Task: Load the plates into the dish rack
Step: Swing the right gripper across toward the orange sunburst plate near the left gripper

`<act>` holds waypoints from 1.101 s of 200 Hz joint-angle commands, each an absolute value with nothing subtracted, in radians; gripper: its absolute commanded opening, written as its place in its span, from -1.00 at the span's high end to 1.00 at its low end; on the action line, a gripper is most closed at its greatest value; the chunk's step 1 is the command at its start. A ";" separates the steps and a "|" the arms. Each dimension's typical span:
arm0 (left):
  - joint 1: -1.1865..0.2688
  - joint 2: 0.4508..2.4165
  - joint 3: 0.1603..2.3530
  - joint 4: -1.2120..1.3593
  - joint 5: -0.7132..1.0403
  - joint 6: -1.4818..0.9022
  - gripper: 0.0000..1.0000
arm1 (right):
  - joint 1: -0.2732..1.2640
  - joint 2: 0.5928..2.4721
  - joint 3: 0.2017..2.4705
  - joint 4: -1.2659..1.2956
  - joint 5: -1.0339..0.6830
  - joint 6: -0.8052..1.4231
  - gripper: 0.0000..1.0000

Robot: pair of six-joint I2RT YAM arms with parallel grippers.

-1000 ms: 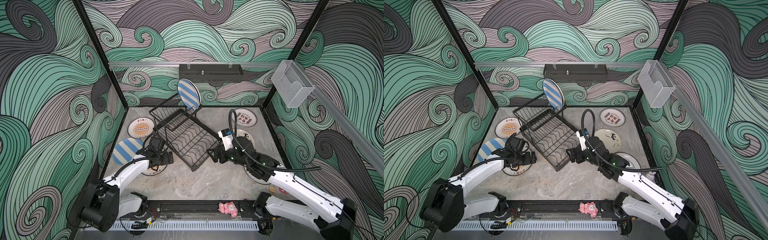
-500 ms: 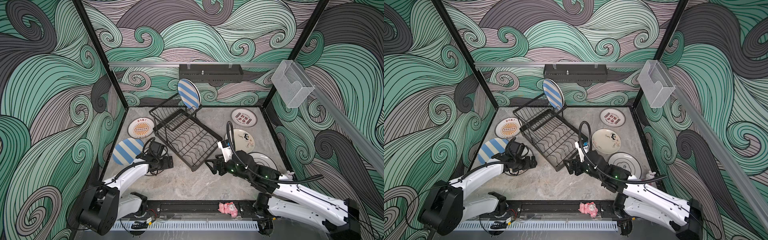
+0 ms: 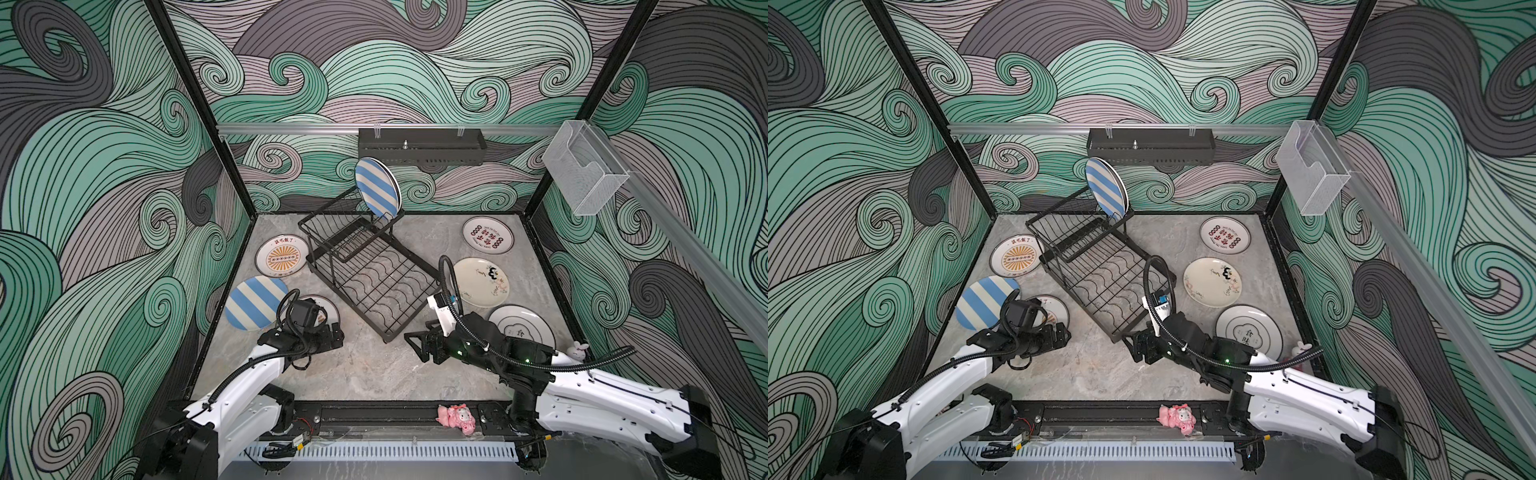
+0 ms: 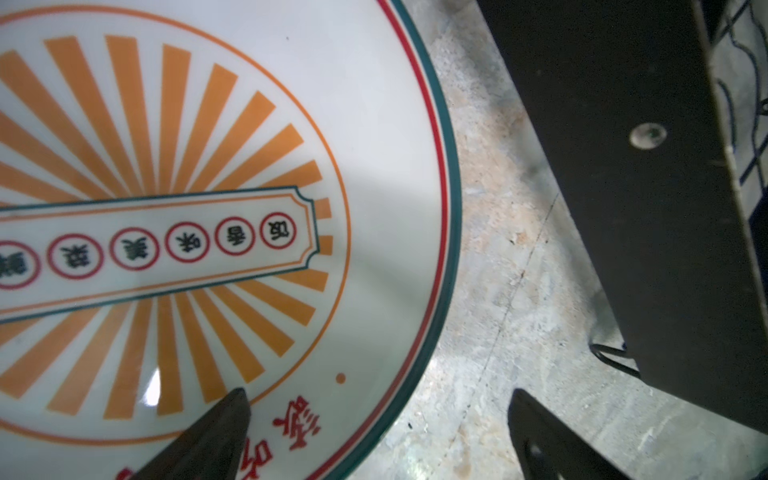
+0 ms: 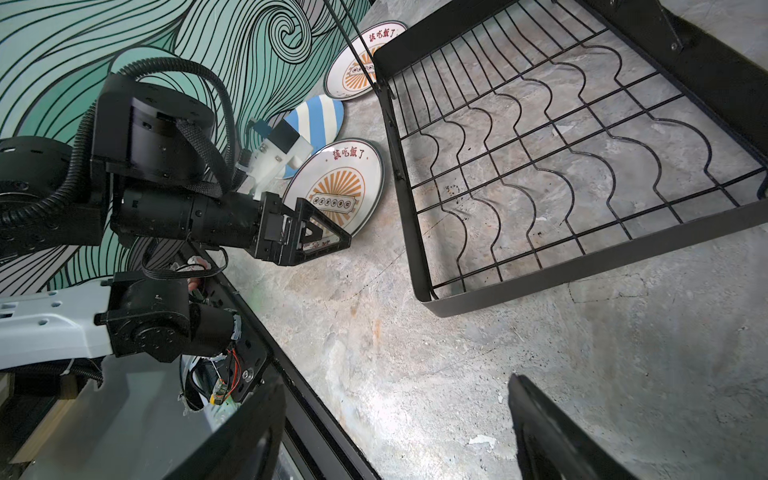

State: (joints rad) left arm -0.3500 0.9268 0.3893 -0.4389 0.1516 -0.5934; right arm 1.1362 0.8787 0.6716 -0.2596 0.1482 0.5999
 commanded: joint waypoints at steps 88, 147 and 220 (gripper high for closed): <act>-0.560 0.916 0.370 -0.343 0.244 -0.745 -0.97 | 1.303 1.029 0.669 -0.202 0.307 0.844 -0.65; -0.625 0.760 0.493 -0.590 -0.027 -0.753 -0.97 | 1.338 1.199 0.659 0.013 0.295 0.946 -0.57; -0.310 0.623 0.486 -0.615 -0.072 -0.690 -0.97 | 1.365 1.661 0.789 0.447 0.119 1.173 -0.46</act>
State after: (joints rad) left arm -0.3813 0.6201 0.4938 -0.5846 -0.0673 -0.7097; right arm 1.3491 1.5547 0.7227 0.2699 0.2031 1.0725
